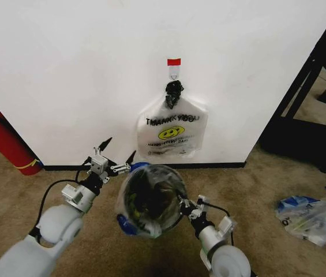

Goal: Pick up the garbage bag from the wall and place it over the trash bin.

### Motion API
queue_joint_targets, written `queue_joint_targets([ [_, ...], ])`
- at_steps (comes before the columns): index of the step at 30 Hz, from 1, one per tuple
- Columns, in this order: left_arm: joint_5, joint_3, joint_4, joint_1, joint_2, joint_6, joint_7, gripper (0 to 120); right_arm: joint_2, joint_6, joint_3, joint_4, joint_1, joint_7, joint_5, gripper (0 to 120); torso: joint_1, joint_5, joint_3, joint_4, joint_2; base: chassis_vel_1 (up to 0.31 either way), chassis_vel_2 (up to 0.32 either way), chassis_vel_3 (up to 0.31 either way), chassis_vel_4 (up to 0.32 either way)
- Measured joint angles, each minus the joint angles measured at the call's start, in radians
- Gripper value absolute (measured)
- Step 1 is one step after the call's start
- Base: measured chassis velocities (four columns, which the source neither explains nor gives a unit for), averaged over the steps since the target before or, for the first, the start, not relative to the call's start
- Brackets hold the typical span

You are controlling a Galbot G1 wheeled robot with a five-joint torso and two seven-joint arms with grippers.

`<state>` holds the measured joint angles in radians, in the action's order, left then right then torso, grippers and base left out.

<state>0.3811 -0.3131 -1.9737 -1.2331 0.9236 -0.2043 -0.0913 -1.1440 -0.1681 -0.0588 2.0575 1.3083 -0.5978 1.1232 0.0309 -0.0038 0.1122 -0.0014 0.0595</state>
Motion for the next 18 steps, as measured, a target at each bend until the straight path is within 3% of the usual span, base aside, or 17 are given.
queue_joint_targets([
  [6,-0.044,0.001,0.015,-0.023,0.045,0.017,-0.041,100,-0.013,-0.129,-0.006,-0.036,-0.035,-0.159,-0.013,0,0.0,0.0002,0.0,-0.0002,0.0,0.0,0.0,0.0,0.0],
  [18,-0.102,0.003,0.012,-0.065,0.064,0.016,-0.032,100,-0.023,-0.12,-0.011,-0.1,-0.073,-0.139,-0.052,0,0.0,0.0002,0.0,-0.0002,0.0,0.0,0.0,0.0,0.0],
])
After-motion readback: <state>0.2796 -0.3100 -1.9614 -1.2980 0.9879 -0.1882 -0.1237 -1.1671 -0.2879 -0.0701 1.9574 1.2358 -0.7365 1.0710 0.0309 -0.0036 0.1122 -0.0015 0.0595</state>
